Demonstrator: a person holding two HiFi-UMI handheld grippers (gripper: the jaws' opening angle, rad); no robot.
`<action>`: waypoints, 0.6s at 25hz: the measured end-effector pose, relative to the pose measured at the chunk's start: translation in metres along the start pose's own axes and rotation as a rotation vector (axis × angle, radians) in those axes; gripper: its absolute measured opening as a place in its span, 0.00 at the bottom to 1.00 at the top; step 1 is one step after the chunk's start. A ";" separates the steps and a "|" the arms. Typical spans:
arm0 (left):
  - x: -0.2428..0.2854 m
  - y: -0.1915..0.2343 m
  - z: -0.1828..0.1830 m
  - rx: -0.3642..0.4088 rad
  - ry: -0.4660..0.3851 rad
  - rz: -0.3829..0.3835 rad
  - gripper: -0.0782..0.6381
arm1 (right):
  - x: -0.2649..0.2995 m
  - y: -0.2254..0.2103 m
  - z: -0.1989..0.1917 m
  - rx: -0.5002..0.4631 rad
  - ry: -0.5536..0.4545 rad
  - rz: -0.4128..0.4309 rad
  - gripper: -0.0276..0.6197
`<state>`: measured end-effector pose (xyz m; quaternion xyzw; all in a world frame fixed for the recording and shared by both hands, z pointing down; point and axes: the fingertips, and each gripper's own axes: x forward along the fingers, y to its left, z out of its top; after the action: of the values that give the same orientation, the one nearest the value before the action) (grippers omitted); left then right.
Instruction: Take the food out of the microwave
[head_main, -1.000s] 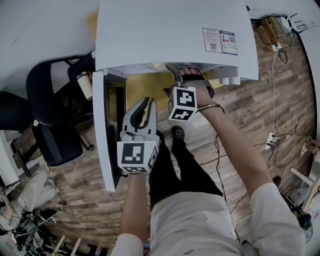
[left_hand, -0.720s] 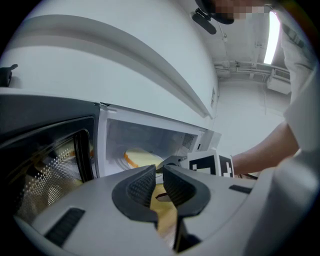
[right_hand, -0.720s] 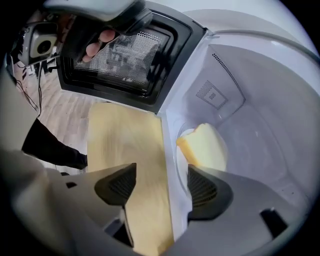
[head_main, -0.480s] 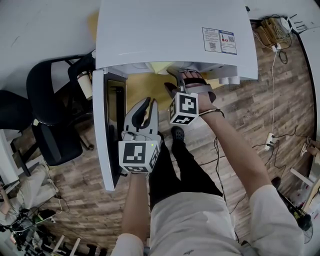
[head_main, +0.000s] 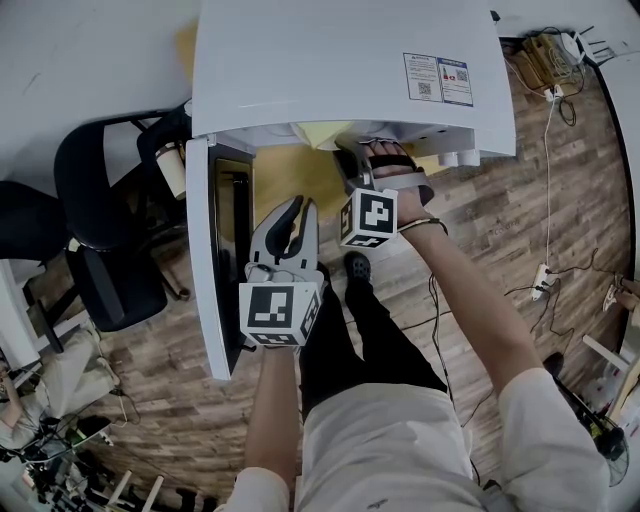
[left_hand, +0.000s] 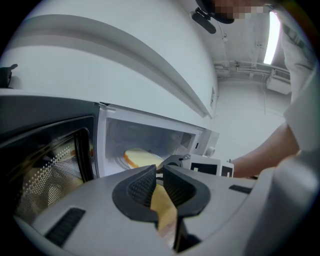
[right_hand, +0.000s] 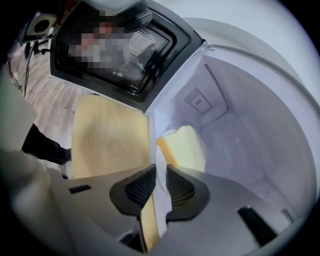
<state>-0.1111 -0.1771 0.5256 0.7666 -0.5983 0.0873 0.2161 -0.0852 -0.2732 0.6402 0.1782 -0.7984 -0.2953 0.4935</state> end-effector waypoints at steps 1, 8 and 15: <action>0.000 0.000 0.001 0.001 -0.001 0.000 0.16 | 0.000 0.000 0.000 -0.014 0.001 -0.010 0.14; -0.002 0.001 0.003 0.004 -0.004 0.008 0.16 | -0.002 0.002 0.001 -0.105 -0.010 -0.079 0.11; -0.003 -0.002 0.002 0.007 -0.003 0.010 0.16 | -0.010 -0.007 0.003 -0.199 -0.042 -0.180 0.07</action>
<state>-0.1098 -0.1752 0.5221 0.7646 -0.6021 0.0894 0.2120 -0.0834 -0.2715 0.6279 0.1932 -0.7561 -0.4199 0.4632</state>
